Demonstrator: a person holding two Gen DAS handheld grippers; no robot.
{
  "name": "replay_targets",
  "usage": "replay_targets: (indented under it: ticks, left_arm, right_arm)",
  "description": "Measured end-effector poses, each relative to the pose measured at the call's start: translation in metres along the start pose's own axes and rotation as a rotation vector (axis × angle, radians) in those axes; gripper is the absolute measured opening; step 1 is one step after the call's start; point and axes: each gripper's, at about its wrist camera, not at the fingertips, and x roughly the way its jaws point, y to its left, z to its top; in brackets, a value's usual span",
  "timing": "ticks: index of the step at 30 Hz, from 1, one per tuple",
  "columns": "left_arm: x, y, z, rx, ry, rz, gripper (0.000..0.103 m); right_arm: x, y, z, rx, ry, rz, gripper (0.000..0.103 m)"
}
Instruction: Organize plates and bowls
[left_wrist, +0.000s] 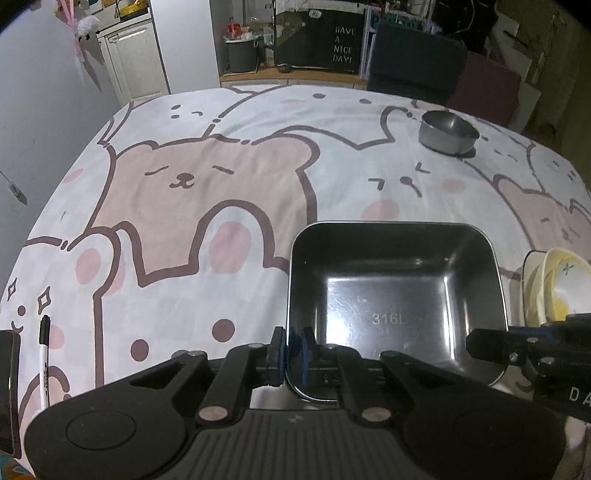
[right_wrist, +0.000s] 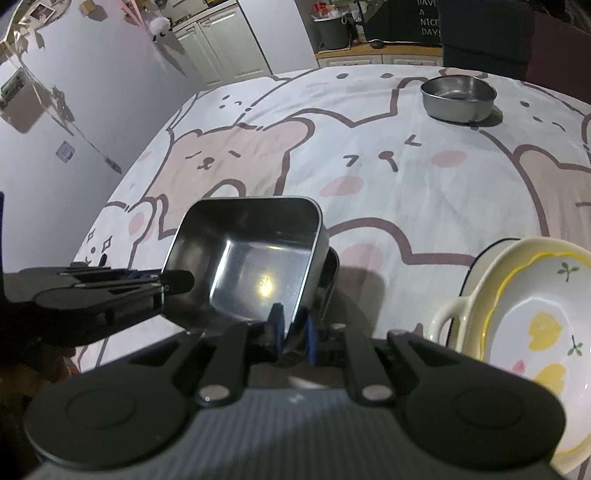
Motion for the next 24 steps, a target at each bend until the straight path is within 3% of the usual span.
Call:
replay_targets:
  ticks: [24]
  left_arm:
    - [0.023, -0.009, -0.001, 0.081, 0.078, 0.05, 0.014]
  right_arm:
    - [0.015, 0.004, 0.002, -0.023, 0.039, -0.014, 0.017]
